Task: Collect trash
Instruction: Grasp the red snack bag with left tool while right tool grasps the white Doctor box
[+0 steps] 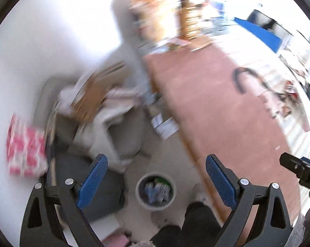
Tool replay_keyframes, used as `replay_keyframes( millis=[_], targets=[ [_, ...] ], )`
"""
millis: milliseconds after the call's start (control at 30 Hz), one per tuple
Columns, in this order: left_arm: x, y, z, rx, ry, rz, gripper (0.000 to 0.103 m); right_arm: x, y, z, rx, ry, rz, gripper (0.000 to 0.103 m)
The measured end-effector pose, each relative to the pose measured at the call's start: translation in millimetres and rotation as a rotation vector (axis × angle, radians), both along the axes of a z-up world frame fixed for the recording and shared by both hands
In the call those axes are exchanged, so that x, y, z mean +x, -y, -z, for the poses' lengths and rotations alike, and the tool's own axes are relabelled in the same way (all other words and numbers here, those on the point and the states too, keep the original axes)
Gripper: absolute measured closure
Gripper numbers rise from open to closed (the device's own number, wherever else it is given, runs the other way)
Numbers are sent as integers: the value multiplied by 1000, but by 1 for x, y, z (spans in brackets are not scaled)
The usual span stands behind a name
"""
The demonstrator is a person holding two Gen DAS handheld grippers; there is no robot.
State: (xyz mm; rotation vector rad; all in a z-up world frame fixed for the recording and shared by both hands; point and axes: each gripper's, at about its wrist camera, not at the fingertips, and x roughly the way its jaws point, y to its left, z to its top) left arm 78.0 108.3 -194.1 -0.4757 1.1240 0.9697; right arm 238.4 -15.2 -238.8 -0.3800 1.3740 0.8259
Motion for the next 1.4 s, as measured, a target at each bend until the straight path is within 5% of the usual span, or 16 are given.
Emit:
replay_keyframes(
  millis=[167,333,533,767,833,900,1000,1200,1400],
  targets=[
    [146,-10,6,-1,-23,137,6,152,22,-4,-73,90,141,2],
    [286,-11,43,-48,-85,245,6,300,42,26,-185,128,256,2],
    [408,-16,87,-81,-157,306,6,405,47,87,-308,116,300,2],
    [475,-15,114,-118,-191,365,6,459,45,148,-325,12,304,3],
    [488,-12,117,-137,-187,384,6,466,47,158,-304,-18,308,11],
    [499,-8,119,-152,-176,405,6,471,49,164,-271,-42,308,35],
    [519,-1,124,-204,-145,436,6,481,64,161,-228,-41,350,43],
    [565,22,146,-348,-107,496,6,508,117,145,-213,19,498,44],
    [600,34,198,-434,-236,479,7,528,155,155,-230,-9,583,44]
  ],
)
